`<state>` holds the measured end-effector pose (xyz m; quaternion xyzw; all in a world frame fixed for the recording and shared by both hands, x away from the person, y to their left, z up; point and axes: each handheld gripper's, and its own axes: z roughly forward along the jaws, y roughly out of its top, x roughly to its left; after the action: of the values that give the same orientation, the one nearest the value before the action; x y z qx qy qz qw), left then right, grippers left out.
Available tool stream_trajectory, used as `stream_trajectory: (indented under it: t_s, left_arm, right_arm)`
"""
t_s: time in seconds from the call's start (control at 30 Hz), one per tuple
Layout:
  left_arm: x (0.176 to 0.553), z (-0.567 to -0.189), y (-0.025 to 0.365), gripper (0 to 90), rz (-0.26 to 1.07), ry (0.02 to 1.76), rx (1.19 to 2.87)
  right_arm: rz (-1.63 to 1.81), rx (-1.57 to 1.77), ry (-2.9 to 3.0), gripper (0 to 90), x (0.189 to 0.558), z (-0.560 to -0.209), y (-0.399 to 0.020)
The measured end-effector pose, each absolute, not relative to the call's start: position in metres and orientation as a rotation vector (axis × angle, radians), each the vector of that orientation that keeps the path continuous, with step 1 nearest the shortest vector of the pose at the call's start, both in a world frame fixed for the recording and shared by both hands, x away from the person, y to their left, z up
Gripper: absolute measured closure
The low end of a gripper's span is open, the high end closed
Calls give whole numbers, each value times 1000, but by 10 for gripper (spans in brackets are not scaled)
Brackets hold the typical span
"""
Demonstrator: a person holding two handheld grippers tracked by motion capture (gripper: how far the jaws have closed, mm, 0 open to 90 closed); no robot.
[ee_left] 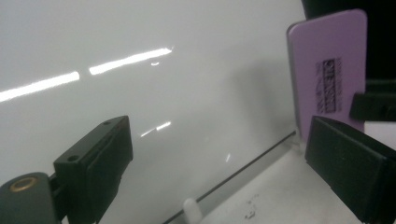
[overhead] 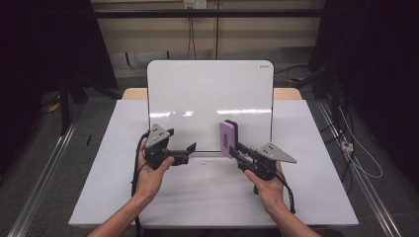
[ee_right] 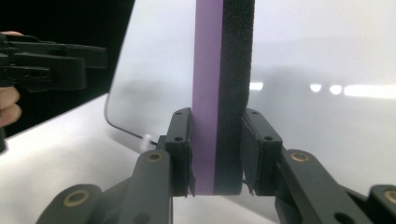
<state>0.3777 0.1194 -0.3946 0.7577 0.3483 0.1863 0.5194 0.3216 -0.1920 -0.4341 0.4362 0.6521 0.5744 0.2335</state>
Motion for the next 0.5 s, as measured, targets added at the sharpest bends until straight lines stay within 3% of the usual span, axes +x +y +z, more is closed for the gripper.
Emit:
stream_trajectory:
  t_s: [0.5]
  left_arm:
    - [363,-406,145,44,495,864,1841]
  right_arm:
    - [1390,1186,1770,676,309,-420,-235]
